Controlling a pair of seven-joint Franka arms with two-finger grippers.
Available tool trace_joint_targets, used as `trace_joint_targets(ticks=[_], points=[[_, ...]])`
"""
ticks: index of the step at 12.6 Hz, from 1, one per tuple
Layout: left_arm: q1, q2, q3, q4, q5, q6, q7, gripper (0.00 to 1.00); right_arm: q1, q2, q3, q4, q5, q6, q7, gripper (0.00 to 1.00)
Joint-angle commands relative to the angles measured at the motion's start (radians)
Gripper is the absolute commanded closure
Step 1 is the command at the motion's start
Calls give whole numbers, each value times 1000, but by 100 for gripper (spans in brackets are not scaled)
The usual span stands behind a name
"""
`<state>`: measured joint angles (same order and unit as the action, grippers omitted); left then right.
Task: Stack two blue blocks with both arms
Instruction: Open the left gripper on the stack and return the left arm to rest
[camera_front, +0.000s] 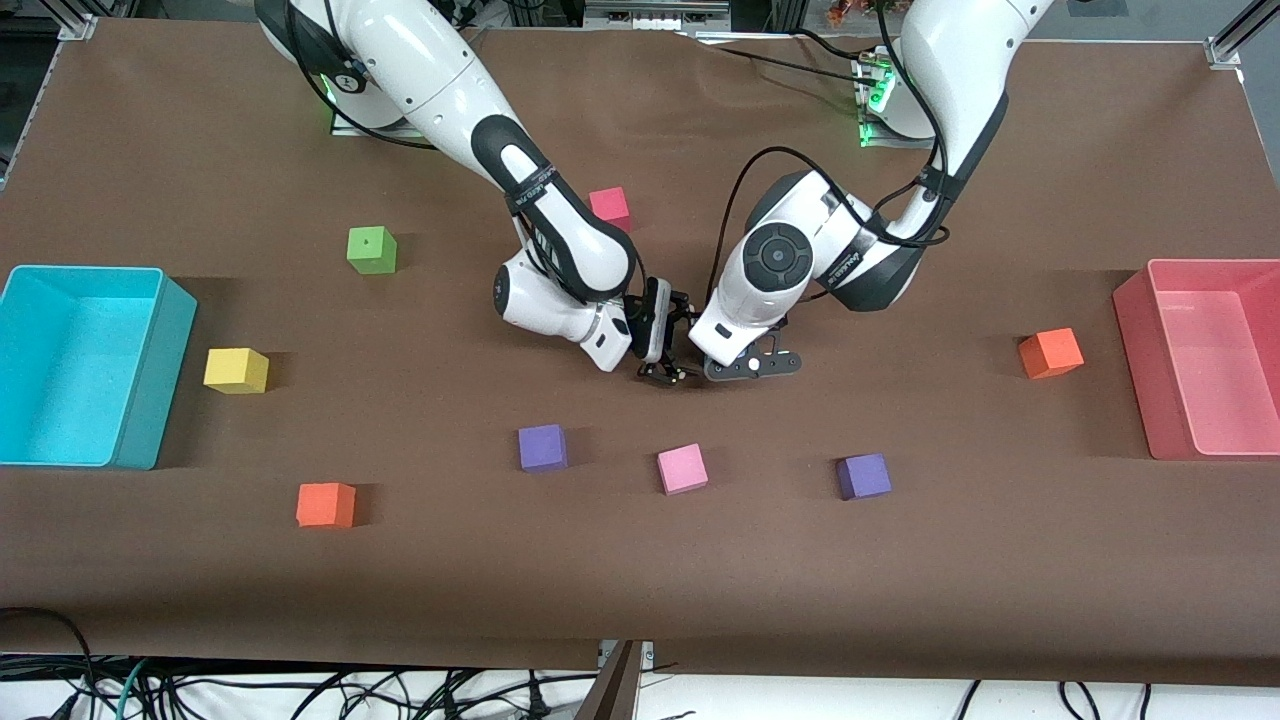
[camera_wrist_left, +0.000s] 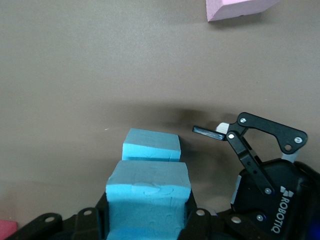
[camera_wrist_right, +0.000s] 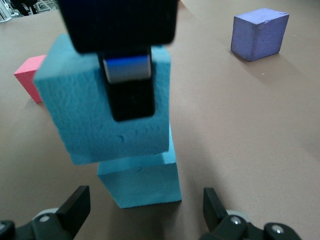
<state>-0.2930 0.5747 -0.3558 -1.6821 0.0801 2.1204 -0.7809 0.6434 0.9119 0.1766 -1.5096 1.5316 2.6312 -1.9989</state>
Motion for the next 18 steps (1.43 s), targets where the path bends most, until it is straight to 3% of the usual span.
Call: trace_joint_targets(ticks=[1,2,3,4,10,15,18], points=[[-5,17,0,24,26,6,-9,59,9,-2,-3,2,22,10,-12,0],[-5,23,0,24,27,13,-11,40,9,-2,-3,2,22,10,-12,1],[-3,24,0,22,27,21,-11,32,9,-2,-3,2,21,10,-14,1],[-3,24,0,22,26,21,-12,1,9,-2,-3,2,22,10,-14,1],[2,2,-3,24,26,1,-12,0,9,-2,-3,5,21,10,-8,1],[12,-137,-8,48,9,-192,3,0,7,-13,-3,0,19,10,-18,1],[21,-202,-3,171,0,-401,76,0,7,-18,-12,-14,18,12,-21,0]])
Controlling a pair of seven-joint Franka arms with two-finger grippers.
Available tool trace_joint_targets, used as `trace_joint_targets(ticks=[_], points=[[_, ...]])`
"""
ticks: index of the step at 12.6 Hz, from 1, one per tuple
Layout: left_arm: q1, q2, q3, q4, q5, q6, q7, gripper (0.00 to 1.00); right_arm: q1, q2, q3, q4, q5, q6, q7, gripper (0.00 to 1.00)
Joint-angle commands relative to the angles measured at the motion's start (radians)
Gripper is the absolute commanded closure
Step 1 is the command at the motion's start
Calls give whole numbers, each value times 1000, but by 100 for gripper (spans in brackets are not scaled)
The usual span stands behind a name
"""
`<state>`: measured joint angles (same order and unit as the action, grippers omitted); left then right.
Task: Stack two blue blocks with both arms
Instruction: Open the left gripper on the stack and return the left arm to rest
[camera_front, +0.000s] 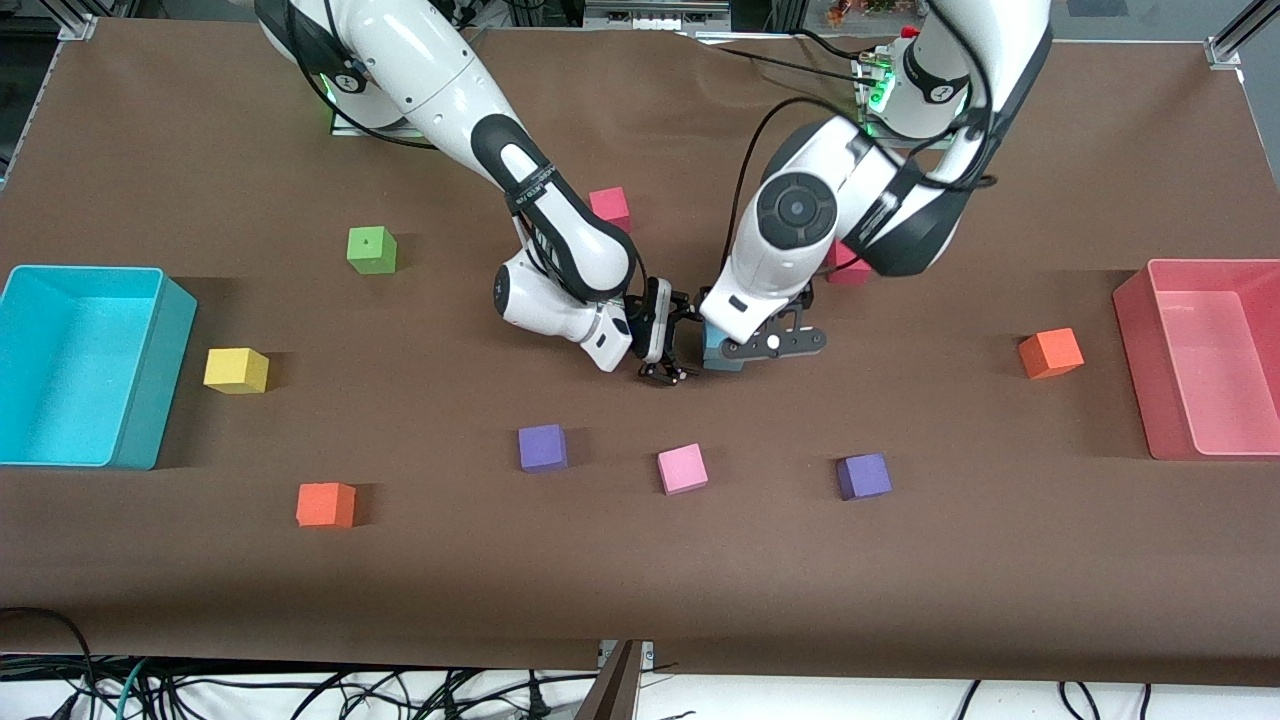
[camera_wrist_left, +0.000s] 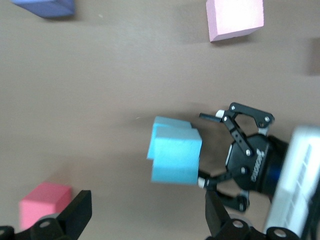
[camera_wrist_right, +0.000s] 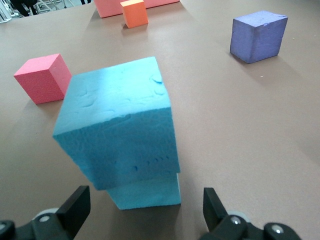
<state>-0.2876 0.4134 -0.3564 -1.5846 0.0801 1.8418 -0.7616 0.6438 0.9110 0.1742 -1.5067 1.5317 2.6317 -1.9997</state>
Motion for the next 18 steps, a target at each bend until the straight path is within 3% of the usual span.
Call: trace_joint_targets(ticks=[1,3,6,8,11,12,18], points=[[40,-47,-3,154,-6,-215,91,0,7,-20,-10,-17,18,10,-21,0],[99,-51,-1,291,-5,-350,151,0,7,-23,-10,-23,16,10,-21,1],[206,-169,39,304,-31,-394,341,0,5,-23,-10,-24,16,10,-21,1],[237,-269,132,223,-71,-391,415,0,5,-40,-12,-39,16,10,-18,0],[245,-418,252,-13,-71,-311,618,0,1,-70,-18,-79,13,5,-18,1],[260,-448,263,-84,-72,-262,654,0,-1,-84,-19,-98,12,5,-19,0],[338,-406,246,-81,-72,-245,677,0,-19,-165,-19,-213,8,-1,-19,1]])
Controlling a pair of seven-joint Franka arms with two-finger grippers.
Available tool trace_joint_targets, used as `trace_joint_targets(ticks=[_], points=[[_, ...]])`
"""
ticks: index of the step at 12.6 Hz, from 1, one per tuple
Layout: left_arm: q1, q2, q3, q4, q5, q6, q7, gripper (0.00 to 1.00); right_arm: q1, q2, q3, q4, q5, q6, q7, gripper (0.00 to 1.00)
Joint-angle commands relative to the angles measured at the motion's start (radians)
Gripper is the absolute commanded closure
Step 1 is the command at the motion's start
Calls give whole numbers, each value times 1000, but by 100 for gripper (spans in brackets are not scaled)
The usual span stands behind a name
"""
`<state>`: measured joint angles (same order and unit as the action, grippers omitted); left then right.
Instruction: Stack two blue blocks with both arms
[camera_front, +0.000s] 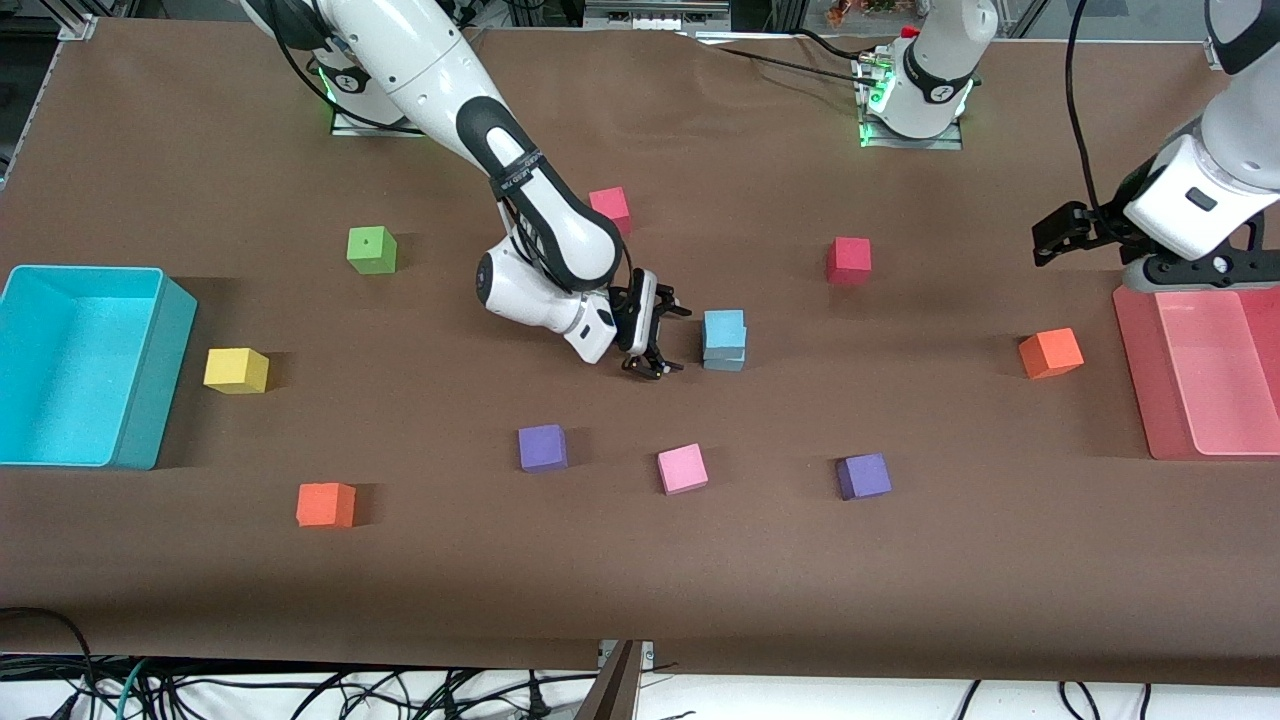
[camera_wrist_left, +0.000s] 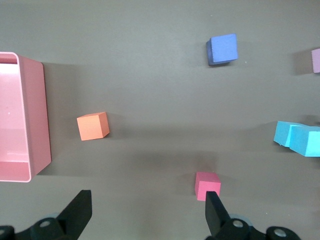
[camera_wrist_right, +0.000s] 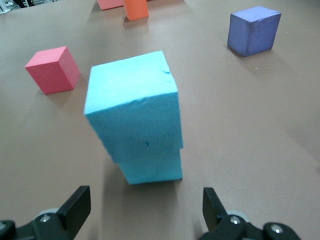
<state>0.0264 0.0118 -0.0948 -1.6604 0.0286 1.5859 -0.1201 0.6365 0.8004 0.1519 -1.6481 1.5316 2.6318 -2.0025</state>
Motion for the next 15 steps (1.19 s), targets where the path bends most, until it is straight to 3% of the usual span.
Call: trace_joint_targets(ticks=[1,11,15], points=[[17,-6,-17,-4,-21,11,34,0,-14,-55,3,-70,8,-1,-16,1],[17,-7,-17,-6,-21,3,36,0,-15,-60,3,-62,8,-1,-9,1],[17,-7,-17,-6,-21,2,36,0,-49,-141,1,-113,5,-9,2,0]])
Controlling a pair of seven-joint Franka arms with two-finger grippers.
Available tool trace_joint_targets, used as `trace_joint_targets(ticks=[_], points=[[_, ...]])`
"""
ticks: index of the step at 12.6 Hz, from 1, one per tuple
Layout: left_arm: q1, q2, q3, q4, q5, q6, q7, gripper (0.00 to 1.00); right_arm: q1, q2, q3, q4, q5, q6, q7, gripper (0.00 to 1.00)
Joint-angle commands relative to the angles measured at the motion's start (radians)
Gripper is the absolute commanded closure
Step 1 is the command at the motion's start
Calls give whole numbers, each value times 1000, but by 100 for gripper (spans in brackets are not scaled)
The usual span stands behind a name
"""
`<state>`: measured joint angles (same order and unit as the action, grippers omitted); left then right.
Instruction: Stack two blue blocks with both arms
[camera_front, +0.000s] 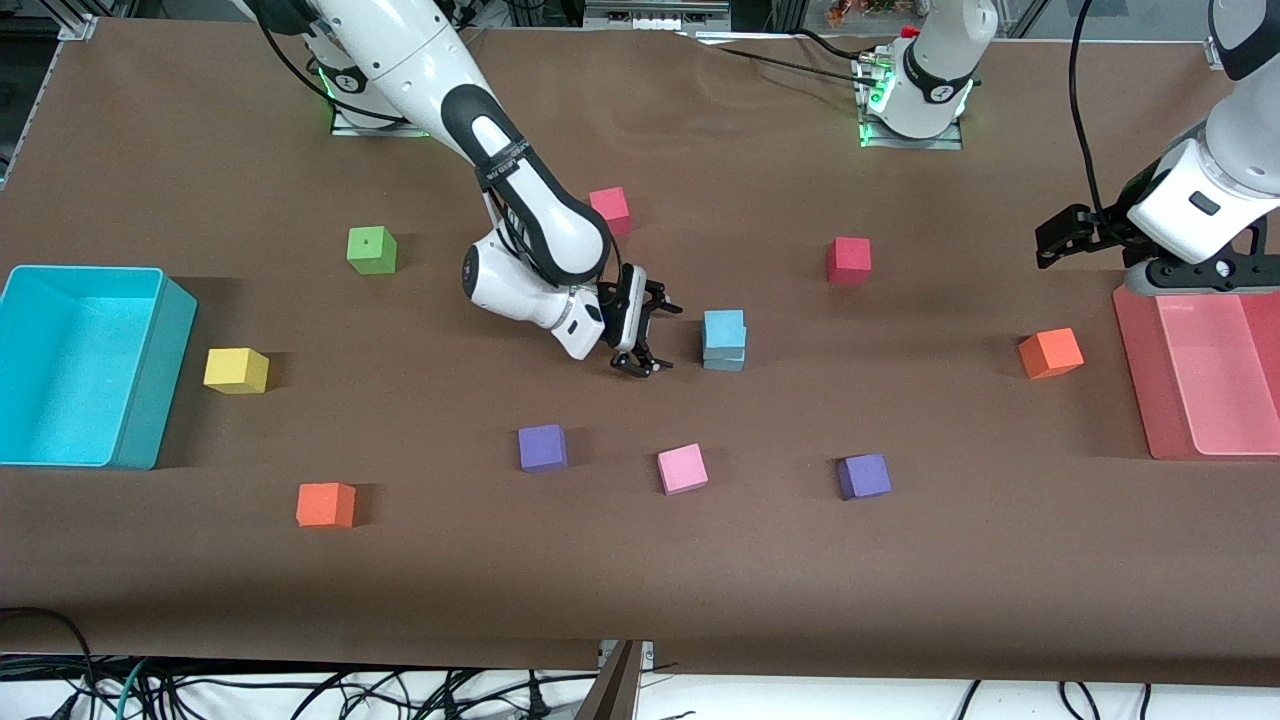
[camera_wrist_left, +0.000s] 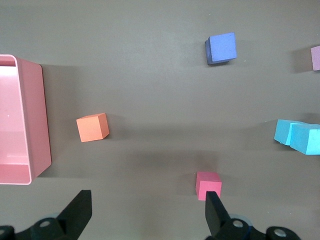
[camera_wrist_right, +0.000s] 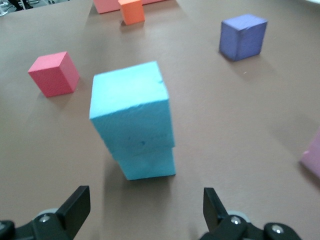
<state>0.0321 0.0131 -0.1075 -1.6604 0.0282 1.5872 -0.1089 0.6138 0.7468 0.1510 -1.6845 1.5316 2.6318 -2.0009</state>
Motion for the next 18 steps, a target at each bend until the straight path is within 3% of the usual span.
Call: trace_joint_targets(ticks=[1,3,5,10,14,18], points=[[11,-8,-5,-6,-21,0,24,0,-43,-107,4,-89,-16,-16,1,0],[11,-8,-5,-6,-21,-1,26,0,-115,-144,1,-104,-115,-138,1,1],[11,-10,-5,-6,-21,-1,26,0,-181,-194,-40,-121,-235,-276,16,1],[12,-8,-5,-6,-21,-1,26,0,-308,-392,-149,-119,-716,-612,374,0],[12,-8,-5,-7,-21,-1,26,0,-338,-526,-240,-113,-939,-743,709,1],[14,-8,-5,-6,-21,-1,26,0,-368,-610,-249,-109,-1152,-774,1006,0]])
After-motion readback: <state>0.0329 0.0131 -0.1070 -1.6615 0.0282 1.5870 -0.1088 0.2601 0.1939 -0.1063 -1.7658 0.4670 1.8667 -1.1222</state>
